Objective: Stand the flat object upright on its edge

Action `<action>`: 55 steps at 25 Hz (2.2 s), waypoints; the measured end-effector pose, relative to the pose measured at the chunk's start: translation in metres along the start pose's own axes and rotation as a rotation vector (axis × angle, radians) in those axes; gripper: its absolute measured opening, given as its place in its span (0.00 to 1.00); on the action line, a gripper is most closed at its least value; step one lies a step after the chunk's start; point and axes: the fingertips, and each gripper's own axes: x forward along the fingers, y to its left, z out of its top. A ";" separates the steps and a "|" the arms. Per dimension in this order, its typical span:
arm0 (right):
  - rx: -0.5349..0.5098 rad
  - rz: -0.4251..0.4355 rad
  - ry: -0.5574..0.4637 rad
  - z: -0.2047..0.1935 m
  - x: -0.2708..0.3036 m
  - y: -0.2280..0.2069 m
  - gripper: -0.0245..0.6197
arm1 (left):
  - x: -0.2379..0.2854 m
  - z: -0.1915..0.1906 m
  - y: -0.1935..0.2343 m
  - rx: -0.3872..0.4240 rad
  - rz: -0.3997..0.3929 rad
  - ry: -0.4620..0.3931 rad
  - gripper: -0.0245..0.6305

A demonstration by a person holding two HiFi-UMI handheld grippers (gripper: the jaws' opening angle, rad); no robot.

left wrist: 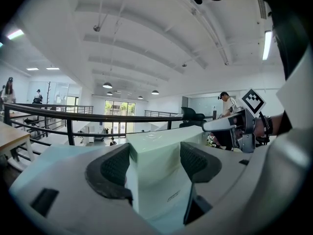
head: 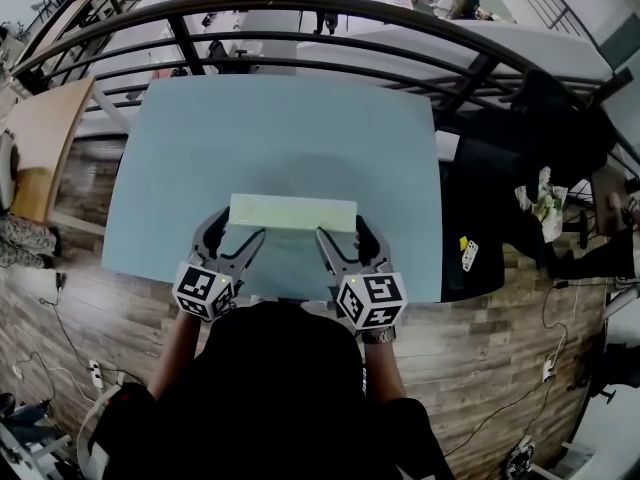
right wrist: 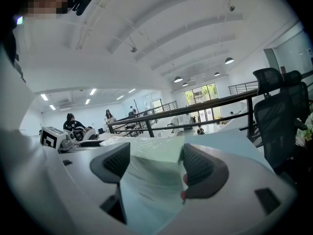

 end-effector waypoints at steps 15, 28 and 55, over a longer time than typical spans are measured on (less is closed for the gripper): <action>-0.023 0.015 -0.011 0.006 0.000 -0.001 0.56 | 0.003 0.007 0.003 -0.017 0.006 -0.044 0.54; -0.025 0.013 -0.022 0.012 0.002 -0.002 0.56 | 0.003 0.013 0.009 -0.013 0.001 -0.050 0.54; -0.081 0.030 -0.225 0.080 -0.016 0.016 0.55 | -0.011 0.081 0.021 -0.028 0.037 -0.200 0.42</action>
